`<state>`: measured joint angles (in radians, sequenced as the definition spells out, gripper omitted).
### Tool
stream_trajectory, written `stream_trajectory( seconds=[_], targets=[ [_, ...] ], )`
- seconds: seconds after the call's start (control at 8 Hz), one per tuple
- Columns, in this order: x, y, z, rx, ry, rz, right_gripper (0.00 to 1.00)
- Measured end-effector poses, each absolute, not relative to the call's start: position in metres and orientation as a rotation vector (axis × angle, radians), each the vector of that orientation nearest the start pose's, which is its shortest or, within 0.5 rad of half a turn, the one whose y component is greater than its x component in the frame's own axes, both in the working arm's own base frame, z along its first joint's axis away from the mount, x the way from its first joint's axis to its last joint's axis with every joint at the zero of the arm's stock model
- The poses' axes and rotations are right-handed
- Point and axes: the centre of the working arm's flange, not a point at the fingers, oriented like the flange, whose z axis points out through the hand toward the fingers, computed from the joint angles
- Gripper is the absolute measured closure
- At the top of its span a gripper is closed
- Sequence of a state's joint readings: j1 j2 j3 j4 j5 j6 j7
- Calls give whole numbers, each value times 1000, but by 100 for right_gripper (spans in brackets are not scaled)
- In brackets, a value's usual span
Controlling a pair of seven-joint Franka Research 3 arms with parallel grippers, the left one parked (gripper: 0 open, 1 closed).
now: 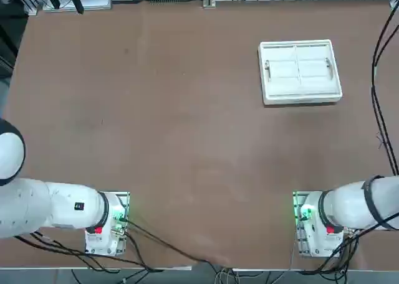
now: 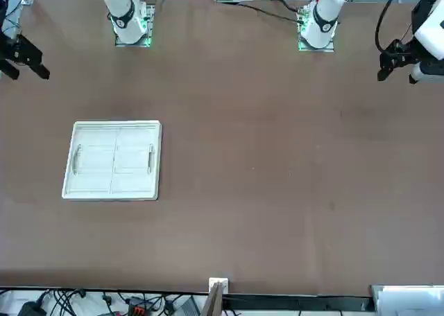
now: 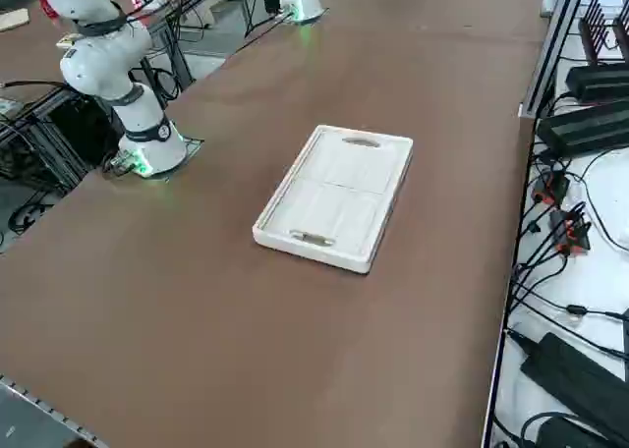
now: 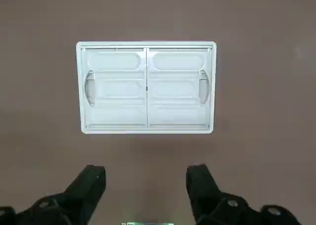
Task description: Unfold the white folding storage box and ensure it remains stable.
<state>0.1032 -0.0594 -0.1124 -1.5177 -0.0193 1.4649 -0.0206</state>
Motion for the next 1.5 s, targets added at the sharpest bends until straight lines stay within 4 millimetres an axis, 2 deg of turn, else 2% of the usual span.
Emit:
stream_trajectory(
  seconds=[0.38, 0.5, 0.62, 0.75, 1.0, 1.25, 1.5],
  targets=[
    [523, -9, 677, -3153, -17, -22, 0],
    [525, -4, 673, -3152, -29, -13, 0],
    [530, 8, 666, -3151, -56, 9, 0],
    [539, 32, 651, -3153, -84, 35, 0],
    [564, 101, 602, -3179, -84, 70, 0],
    [581, 167, 541, -3269, -53, 106, 0],
    [591, 236, 470, -3396, -20, 71, 0]
  ],
)
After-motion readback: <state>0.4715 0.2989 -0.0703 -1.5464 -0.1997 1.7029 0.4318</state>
